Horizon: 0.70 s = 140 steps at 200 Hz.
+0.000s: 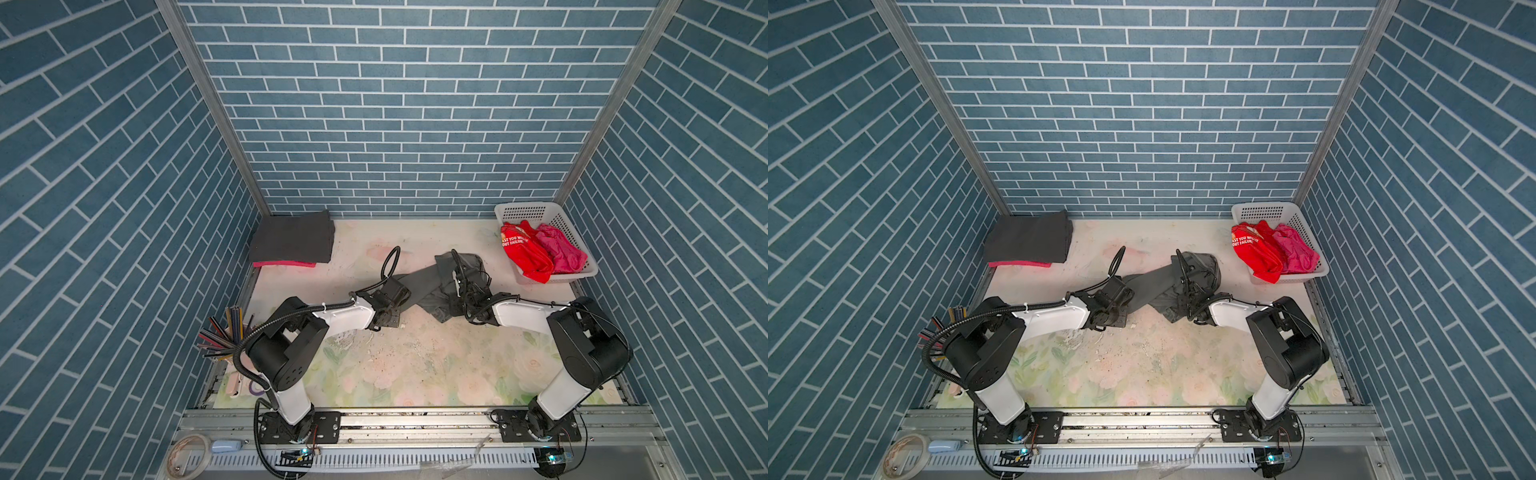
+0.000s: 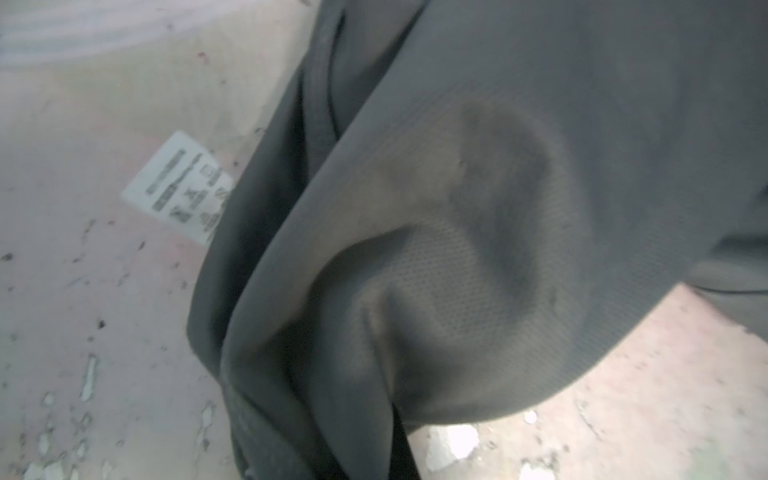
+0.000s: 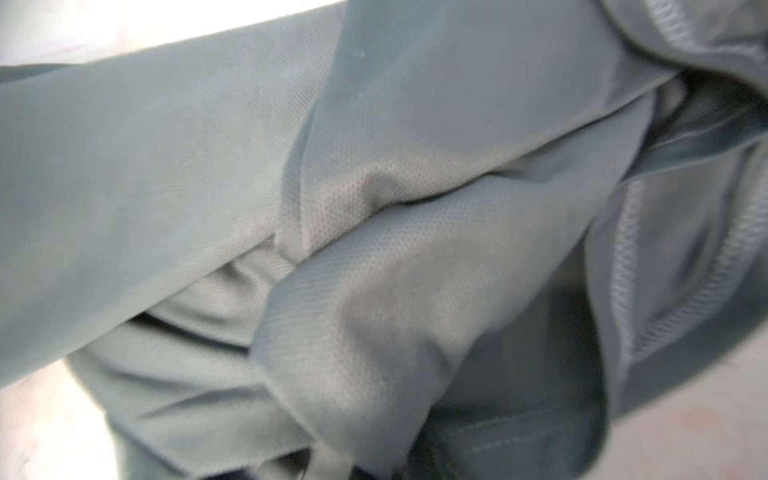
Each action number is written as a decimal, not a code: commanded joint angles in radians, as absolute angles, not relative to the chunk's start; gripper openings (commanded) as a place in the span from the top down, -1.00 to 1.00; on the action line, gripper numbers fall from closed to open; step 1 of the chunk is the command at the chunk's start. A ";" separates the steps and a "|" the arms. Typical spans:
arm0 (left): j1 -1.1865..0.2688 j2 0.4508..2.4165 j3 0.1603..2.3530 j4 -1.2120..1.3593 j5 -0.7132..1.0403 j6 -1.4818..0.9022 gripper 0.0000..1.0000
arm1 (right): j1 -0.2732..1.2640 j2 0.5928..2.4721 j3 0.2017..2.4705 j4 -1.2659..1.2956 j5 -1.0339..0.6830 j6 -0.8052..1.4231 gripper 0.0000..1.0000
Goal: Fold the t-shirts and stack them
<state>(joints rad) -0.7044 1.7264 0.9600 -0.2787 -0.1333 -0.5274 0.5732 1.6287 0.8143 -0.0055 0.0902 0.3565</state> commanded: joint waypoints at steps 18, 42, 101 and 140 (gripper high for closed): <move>-0.601 1.470 1.161 -0.430 -0.074 -0.507 1.00 | 0.583 1.259 0.922 -0.177 0.112 0.291 1.00; -0.470 1.299 1.297 -0.469 -0.069 -0.511 1.00 | 0.584 1.091 0.971 -0.206 0.132 0.241 1.00; -0.191 1.395 1.482 -0.454 0.080 -0.495 1.00 | 0.394 1.234 1.135 -0.195 -0.003 0.231 1.00; -0.140 1.539 1.414 -0.378 0.144 -0.539 1.00 | 0.330 1.489 1.145 -0.187 -0.045 0.236 0.92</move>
<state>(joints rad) -0.1886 1.4734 1.4784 -0.3786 0.1051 -0.5076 0.3511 1.3705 1.1545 -0.1425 -0.0223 0.2382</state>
